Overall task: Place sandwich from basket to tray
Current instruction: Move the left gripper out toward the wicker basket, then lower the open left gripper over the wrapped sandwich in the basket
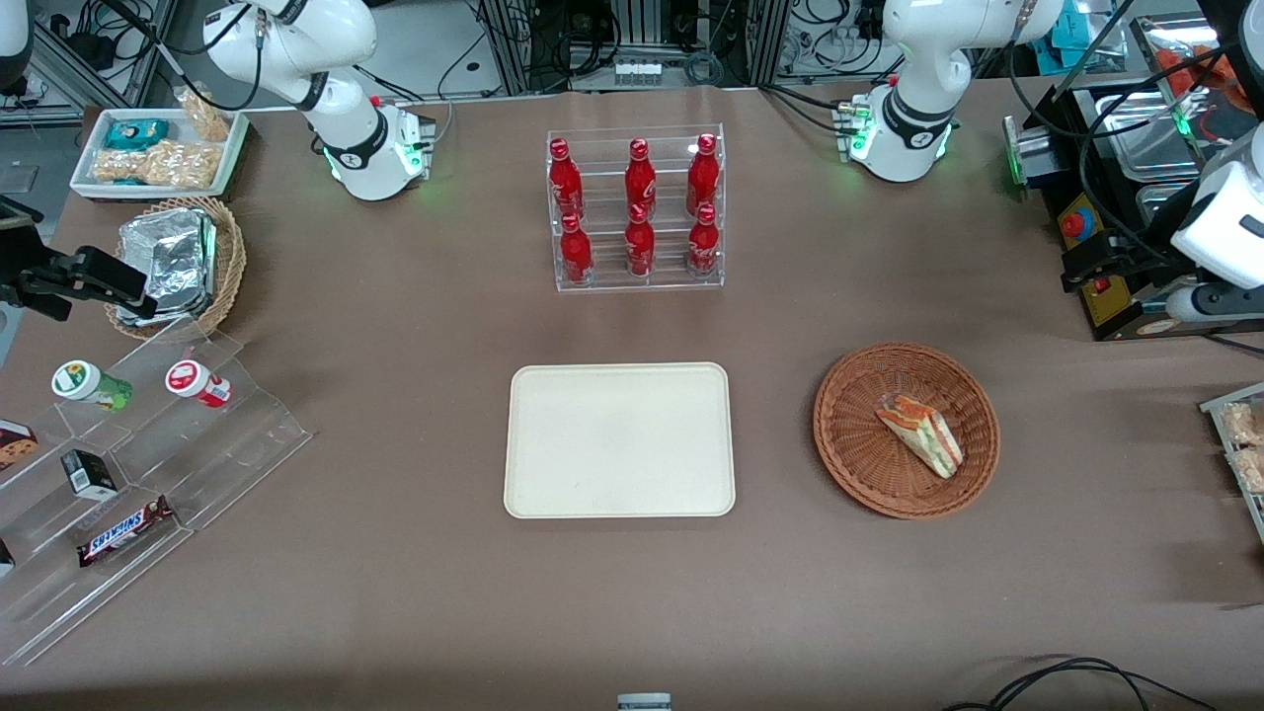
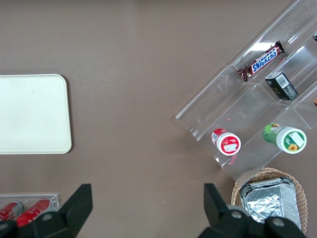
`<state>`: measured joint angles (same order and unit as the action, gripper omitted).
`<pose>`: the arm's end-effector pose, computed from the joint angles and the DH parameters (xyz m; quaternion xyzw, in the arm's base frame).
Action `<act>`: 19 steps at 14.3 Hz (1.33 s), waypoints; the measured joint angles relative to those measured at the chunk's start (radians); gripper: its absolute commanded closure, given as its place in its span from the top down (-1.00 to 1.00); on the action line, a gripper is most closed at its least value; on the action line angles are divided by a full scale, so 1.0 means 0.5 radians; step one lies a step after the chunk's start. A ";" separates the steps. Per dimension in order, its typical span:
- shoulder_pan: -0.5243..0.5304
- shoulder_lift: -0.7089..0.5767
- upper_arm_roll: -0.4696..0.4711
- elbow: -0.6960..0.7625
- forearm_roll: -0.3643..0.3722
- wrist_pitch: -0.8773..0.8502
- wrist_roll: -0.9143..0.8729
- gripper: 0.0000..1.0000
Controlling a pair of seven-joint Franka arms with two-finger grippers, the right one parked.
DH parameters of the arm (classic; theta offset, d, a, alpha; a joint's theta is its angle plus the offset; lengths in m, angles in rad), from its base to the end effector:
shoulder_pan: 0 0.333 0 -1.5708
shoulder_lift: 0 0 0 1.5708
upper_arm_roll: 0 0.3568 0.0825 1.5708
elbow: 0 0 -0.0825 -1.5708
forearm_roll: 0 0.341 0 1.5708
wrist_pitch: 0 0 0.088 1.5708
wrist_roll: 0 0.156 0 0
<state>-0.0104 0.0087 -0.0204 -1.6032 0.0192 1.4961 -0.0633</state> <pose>0.4990 -0.0122 0.5924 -0.9981 -0.0164 0.0574 0.0122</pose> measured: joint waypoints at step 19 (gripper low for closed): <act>-0.225 0.676 -0.008 -0.659 0.003 1.457 -1.841 1.00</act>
<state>-0.1231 0.3466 -0.0245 -1.9327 0.0205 2.2244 -0.9838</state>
